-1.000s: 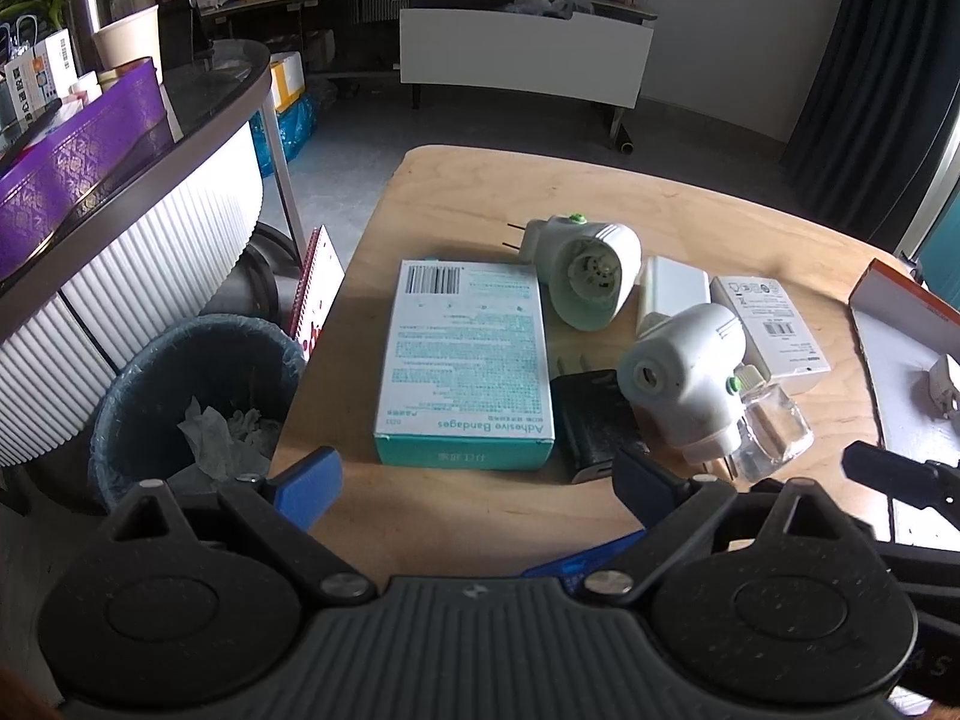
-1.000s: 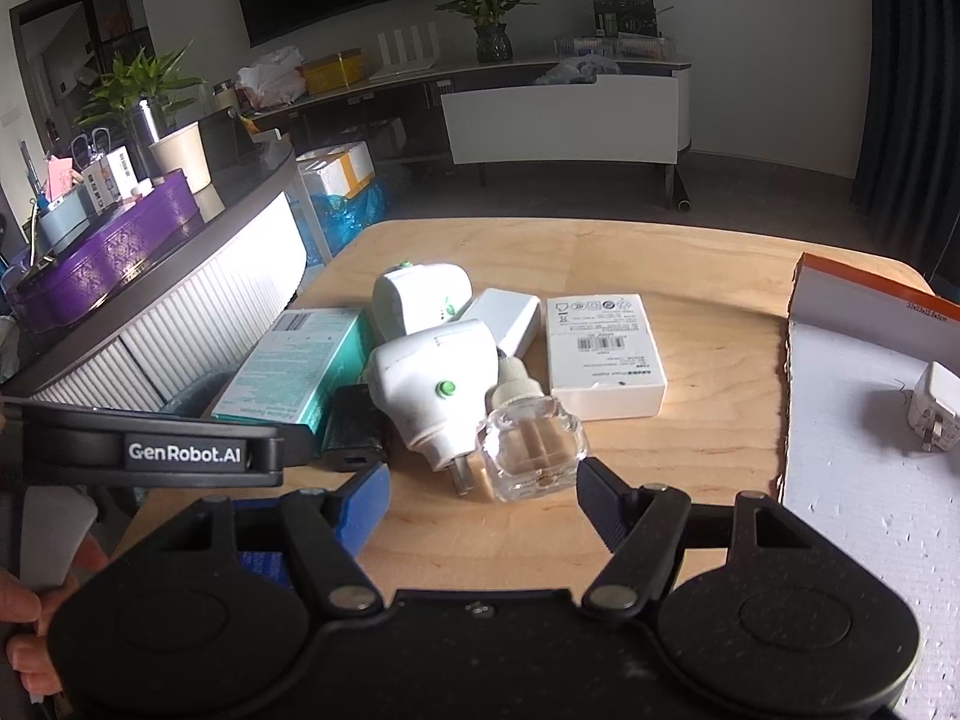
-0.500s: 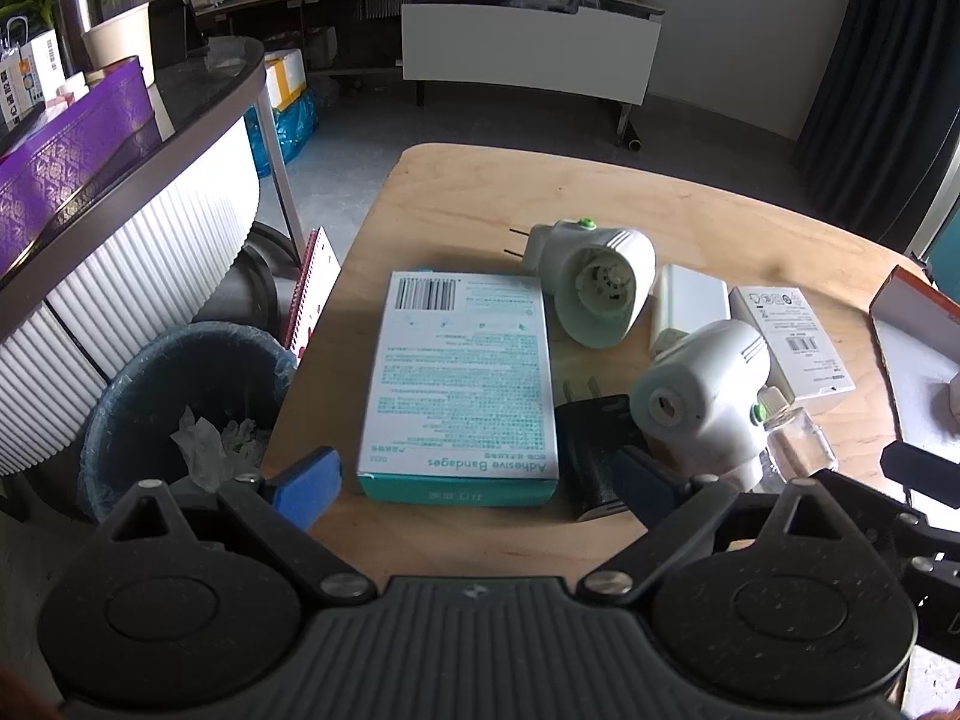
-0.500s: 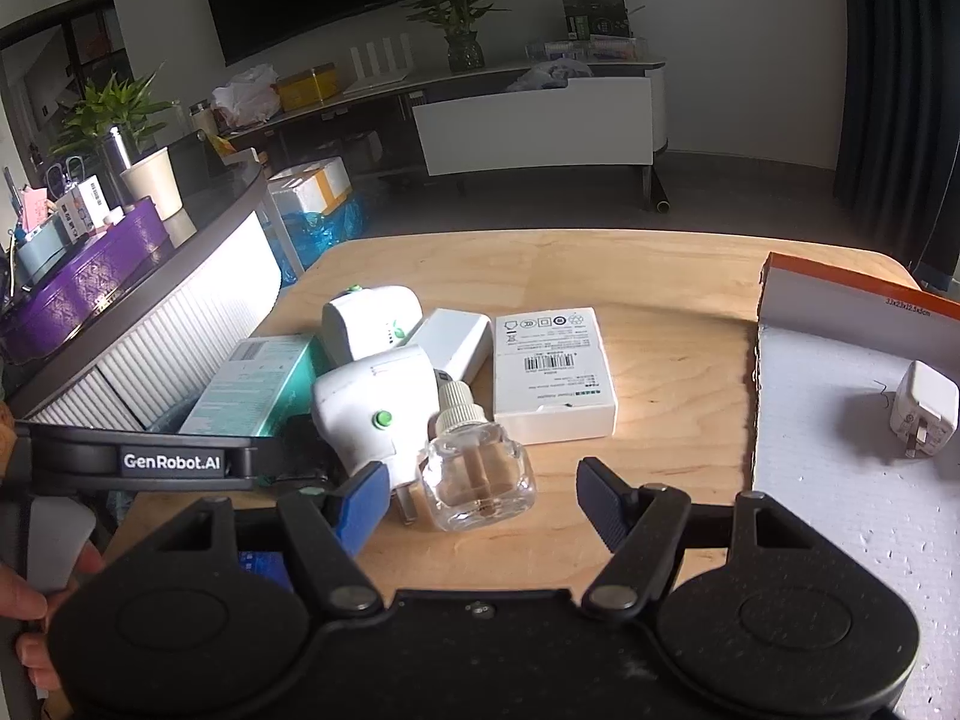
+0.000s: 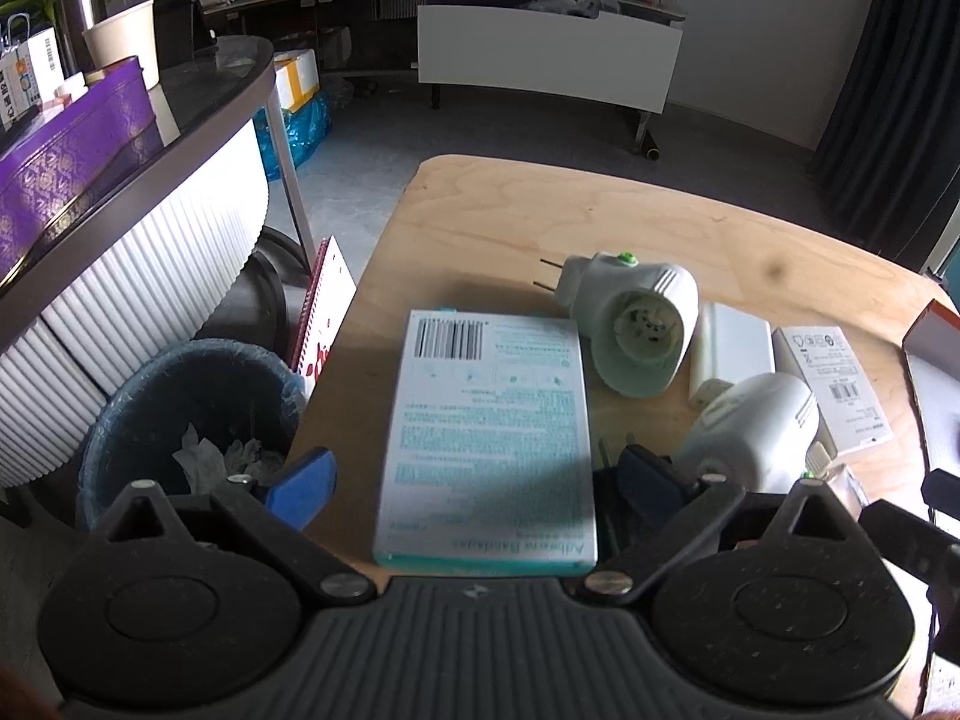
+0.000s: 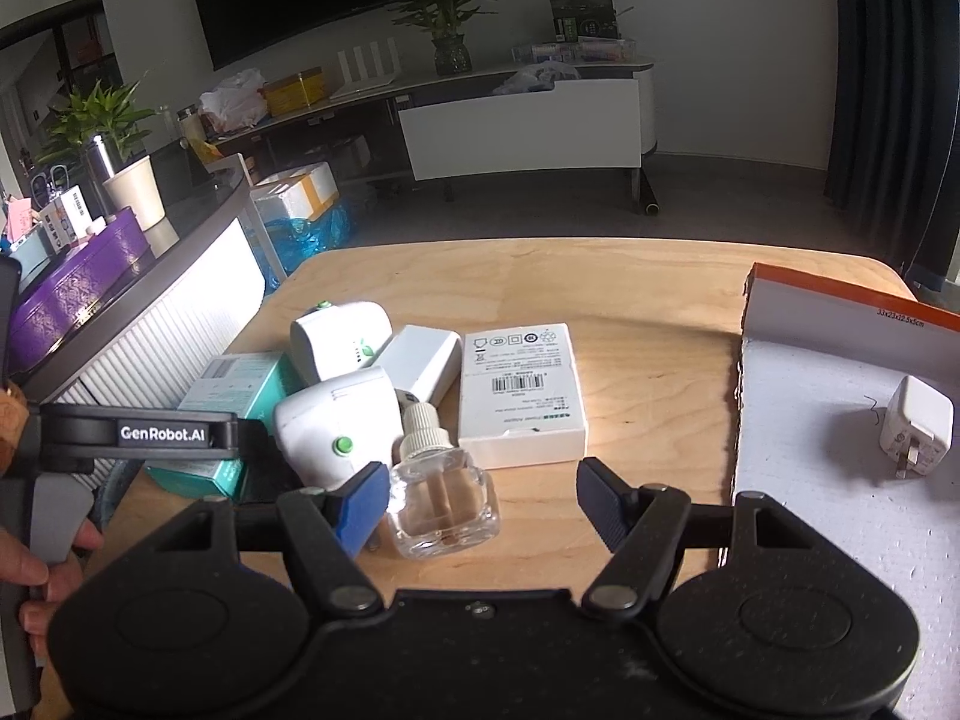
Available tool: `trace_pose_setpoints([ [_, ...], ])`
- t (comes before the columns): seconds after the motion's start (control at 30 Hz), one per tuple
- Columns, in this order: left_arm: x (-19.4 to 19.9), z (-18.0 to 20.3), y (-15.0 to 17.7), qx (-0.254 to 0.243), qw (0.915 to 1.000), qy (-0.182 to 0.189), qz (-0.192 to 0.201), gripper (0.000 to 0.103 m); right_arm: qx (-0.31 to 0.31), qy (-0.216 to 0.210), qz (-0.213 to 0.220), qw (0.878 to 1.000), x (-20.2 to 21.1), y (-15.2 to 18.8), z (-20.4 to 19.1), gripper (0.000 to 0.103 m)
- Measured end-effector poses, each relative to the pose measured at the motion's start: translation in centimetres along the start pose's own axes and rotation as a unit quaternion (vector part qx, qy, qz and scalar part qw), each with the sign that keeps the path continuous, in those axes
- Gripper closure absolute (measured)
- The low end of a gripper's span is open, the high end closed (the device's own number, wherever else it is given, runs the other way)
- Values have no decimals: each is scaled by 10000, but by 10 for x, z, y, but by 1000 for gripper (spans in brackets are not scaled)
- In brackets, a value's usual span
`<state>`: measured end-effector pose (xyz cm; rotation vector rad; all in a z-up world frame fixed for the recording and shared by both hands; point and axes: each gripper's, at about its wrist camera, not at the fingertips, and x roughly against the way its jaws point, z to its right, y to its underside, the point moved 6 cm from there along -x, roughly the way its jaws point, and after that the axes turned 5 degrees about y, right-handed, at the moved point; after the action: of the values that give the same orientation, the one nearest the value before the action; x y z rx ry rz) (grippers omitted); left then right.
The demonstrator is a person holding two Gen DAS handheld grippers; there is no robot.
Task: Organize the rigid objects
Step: 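Grasp the teal bandage box with the left tool while the right tool grasps the white boxed adapter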
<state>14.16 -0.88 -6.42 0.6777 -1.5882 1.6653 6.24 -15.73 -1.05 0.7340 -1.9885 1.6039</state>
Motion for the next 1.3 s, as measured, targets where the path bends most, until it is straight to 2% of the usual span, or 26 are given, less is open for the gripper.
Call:
trace_pose_setpoints([
  [0.23, -16, -5, -8, 28, 10000, -41, -39, 0, -6, 62, -22, 10000, -7, -4, 7, 21],
  [0.37, -20, -8, -8, 136, 9999, 73, -11, 0, -13, 102, -39, 9999, -12, -6, 11, 21],
  [0.47, -21, -4, -9, 76, 9997, 215, 46, 14, -23, 127, -76, 9999, -17, -7, 13, 21],
  [0.53, -20, -1, -9, -78, 9999, 99, 97, 32, 10, 154, -112, 9998, -21, -8, 14, 21],
  [0.87, -8, -6, -3, -95, 9996, 178, 206, 32, -76, 11, -180, 9998, -37, -19, 15, 21],
  [1.23, 12, 0, -4, -147, 9987, 283, 404, 32, 166, 309, -433, 9984, -77, -29, 8, 21],
  [1.3, 14, 2, -4, -145, 9985, 320, 409, 32, 236, 369, -419, 9982, -78, -29, 7, 28],
])
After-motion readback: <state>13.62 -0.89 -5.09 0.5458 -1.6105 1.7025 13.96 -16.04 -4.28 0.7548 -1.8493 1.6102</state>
